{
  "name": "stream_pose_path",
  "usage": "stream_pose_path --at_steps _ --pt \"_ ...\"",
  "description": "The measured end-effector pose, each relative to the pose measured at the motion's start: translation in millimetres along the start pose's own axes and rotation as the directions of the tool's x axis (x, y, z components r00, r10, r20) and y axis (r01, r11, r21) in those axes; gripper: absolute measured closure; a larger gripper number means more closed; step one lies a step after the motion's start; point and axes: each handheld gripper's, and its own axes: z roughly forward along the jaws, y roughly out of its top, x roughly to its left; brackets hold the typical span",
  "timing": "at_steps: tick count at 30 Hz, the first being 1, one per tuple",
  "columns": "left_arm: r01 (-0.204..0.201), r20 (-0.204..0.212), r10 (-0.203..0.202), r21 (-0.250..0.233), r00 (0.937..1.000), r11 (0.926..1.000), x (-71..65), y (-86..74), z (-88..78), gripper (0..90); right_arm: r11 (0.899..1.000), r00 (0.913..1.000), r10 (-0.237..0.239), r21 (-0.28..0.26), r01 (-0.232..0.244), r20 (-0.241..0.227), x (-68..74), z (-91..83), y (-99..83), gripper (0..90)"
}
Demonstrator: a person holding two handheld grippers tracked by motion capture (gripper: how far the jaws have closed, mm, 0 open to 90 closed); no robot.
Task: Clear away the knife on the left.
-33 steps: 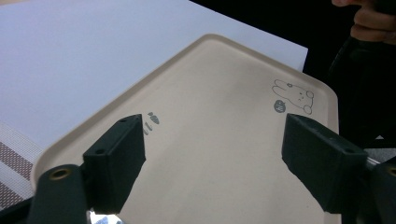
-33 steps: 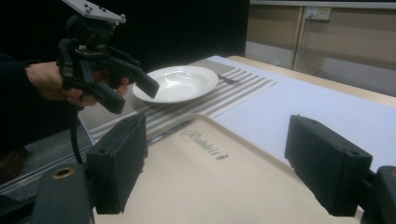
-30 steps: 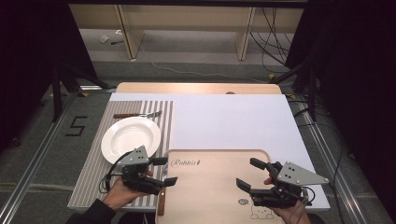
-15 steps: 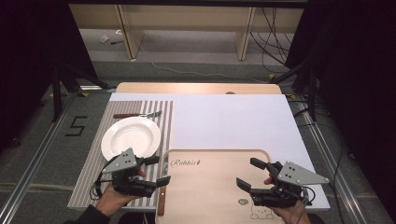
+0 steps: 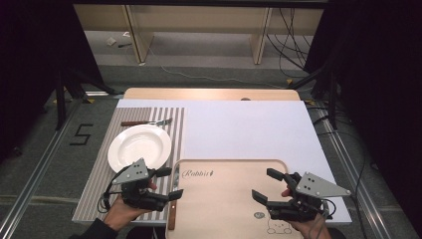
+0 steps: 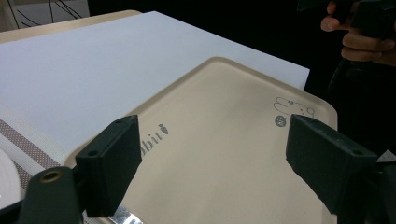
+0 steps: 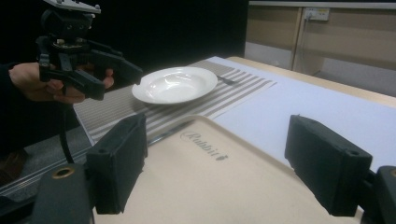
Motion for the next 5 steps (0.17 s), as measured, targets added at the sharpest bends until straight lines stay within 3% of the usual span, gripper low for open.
stream_pose_path --at_steps 5 --pt "0.0 0.004 0.0 0.0 1.0 1.0 0.0 0.1 0.2 17.8 1.0 1.0 0.0 0.0 0.0 -0.001 0.0 -0.1 0.0 22.2"
